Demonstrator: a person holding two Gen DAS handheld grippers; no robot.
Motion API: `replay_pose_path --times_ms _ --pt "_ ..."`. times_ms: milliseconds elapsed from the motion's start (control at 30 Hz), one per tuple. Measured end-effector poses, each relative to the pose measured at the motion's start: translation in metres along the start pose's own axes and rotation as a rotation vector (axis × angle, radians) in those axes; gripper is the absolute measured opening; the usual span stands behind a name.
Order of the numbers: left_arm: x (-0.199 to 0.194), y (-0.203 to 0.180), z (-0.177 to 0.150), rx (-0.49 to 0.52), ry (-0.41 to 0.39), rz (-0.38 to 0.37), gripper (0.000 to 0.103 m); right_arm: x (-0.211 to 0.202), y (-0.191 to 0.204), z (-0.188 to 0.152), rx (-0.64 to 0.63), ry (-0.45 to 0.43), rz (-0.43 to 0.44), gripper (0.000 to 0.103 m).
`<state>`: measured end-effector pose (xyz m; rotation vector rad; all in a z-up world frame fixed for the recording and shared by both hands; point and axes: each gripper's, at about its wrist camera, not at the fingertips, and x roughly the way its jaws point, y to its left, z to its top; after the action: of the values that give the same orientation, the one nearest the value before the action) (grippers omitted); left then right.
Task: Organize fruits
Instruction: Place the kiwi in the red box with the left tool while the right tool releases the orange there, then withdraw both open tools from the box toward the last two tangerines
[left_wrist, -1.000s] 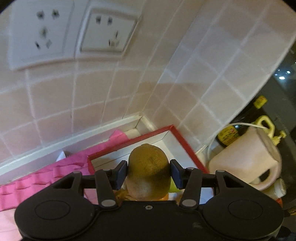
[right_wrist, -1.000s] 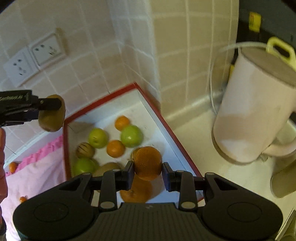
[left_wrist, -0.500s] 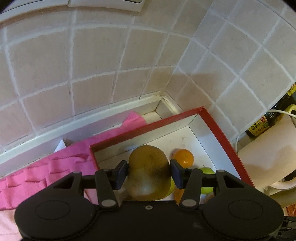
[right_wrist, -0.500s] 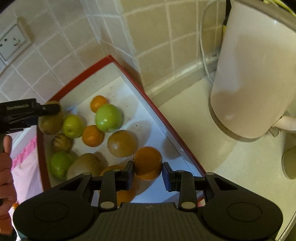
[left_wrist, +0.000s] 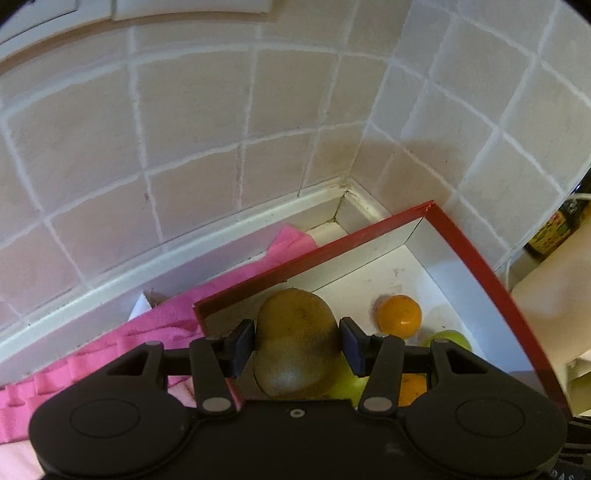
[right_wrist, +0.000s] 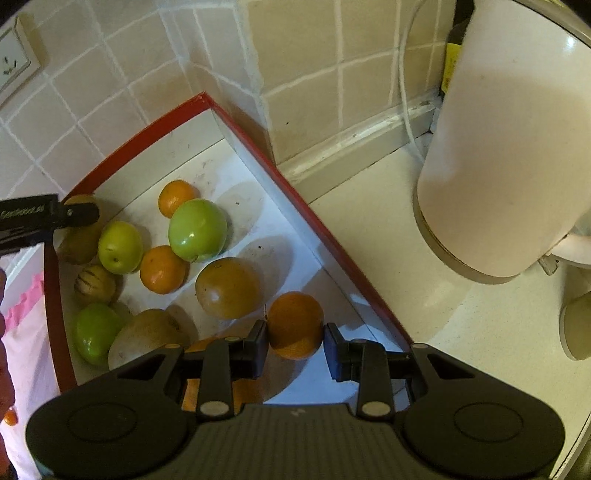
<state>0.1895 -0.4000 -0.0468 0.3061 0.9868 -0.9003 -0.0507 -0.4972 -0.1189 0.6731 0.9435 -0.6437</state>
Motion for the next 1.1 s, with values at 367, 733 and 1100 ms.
replay_pose_path --times_ms 367,733,1100 --pt "0.001 -0.002 0.002 -0.012 0.016 -0.012 0.065 0.004 0.005 0.001 -0.001 0.012 -0.013 0.035" --pt "-0.069 0.015 -0.007 -0.037 -0.082 -0.071 0.075 -0.036 0.002 -0.005 0.024 -0.066 0.005 0.051" --pt "-0.192 0.095 -0.062 -0.127 -0.245 -0.044 0.078 -0.126 0.081 -0.024 -0.121 -0.274 0.077 0.082"
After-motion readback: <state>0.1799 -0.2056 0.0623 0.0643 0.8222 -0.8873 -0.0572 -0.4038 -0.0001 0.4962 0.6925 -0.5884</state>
